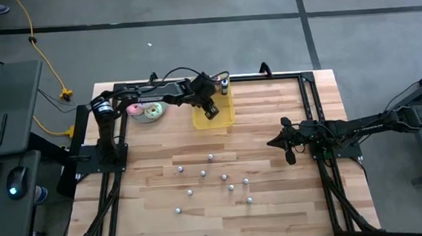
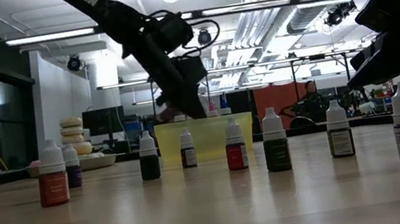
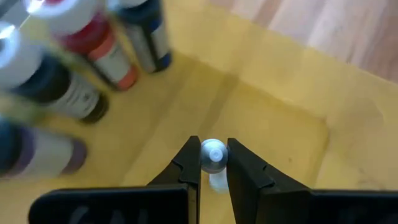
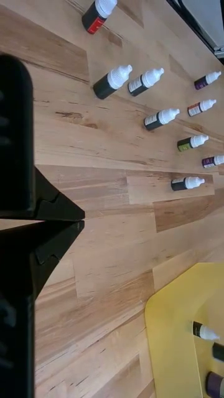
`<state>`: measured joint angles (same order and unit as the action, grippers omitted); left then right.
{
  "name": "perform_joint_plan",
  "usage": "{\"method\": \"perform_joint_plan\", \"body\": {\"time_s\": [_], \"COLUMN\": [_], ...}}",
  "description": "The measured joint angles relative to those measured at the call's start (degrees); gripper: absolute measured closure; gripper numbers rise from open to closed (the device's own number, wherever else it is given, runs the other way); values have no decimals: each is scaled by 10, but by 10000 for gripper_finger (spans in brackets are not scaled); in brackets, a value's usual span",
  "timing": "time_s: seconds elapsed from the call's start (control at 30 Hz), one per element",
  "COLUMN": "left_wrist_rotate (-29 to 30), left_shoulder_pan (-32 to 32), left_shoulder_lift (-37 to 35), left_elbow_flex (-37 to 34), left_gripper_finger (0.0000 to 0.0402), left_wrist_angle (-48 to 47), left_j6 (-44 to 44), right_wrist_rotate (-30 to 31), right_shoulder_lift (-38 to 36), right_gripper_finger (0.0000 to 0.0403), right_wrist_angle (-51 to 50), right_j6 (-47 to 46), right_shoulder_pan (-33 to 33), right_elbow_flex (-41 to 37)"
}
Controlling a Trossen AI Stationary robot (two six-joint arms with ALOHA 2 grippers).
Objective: Pick & Place food coloring
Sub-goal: Put the small blue food coloring bottle into the yellow bin
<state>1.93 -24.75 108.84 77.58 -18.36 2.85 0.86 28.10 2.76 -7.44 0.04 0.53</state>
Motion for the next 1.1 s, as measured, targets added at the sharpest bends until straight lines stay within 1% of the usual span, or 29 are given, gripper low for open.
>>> {"method": "perform_joint_plan", "body": {"time_s": [0.13,0.4,0.53,0.83,1.1], "left_wrist_rotate": [-33,-49,-88,-91,-88], "left_shoulder_pan": [0,-3,-8,-7,-7], "left_shoulder_lift": [10,21,43,78,85], "left_elbow_flex": [0,0,8,54,61], "left_gripper_finger": [365,365,365,364,364], "left_wrist_angle": [22,58,63,37,20], "left_j6": [-46,-78,-87,-91,-127], "right_wrist_rotate": [0,0,0,0,0], "right_shoulder_lift": [0,0,0,0,0], "right_gripper_finger": [402,402,402,402,402], "right_wrist_angle": [0,0,0,0,0], "right_j6": [0,0,0,0,0], "right_shoulder_pan": [0,0,0,0,0], "right_elbow_flex": [0,0,0,0,0]}}
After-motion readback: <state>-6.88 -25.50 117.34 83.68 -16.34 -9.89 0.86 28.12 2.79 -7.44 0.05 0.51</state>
